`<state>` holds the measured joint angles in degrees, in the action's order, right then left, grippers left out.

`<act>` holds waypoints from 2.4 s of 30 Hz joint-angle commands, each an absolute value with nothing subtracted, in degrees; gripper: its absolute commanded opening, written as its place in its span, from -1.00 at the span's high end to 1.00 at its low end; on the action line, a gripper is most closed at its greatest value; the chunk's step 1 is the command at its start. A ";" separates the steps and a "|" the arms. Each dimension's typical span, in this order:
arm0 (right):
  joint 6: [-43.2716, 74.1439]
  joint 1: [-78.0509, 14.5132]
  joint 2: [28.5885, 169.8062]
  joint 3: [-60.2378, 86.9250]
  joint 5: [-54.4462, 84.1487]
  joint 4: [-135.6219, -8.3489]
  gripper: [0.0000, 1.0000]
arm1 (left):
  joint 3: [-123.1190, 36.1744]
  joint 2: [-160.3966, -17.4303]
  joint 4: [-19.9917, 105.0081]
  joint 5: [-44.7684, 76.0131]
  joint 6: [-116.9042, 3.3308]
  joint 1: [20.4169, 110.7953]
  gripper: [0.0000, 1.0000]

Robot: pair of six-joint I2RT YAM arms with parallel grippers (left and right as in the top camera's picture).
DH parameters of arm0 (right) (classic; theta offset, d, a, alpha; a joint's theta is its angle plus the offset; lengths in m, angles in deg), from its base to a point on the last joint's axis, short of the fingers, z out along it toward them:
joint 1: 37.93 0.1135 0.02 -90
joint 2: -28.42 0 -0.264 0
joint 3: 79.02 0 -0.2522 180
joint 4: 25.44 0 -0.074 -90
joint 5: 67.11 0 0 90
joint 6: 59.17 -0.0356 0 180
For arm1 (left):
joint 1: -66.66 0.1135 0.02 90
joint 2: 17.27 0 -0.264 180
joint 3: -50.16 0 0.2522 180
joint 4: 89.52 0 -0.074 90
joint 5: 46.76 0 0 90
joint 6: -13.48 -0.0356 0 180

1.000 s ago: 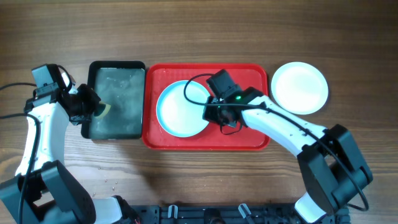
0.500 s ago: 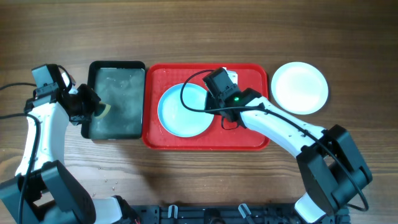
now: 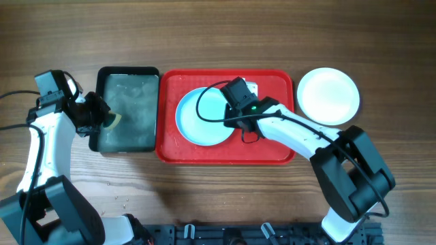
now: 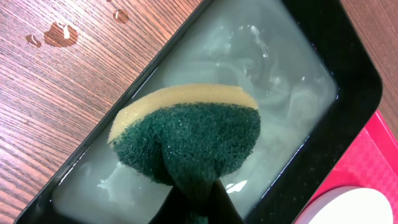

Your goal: Clean dirty plates on tray and stack at the side

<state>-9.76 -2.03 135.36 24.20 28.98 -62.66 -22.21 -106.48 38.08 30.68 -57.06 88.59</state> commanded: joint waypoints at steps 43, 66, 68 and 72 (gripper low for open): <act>4.88 -14.10 136.34 25.97 6.27 -61.00 0.41 | -34.86 -120.79 42.69 37.54 -76.32 45.38 0.92; 3.44 -14.10 136.34 28.04 7.89 -55.95 0.91 | -34.86 -122.08 42.58 39.62 -76.10 45.44 0.92; 3.41 -14.10 136.34 28.04 7.89 -55.91 0.91 | -34.86 -122.08 42.52 40.15 -75.16 45.44 0.92; 2.17 -14.10 136.34 28.04 6.58 -55.95 0.91 | -34.84 -122.08 38.37 40.15 -72.78 45.44 0.92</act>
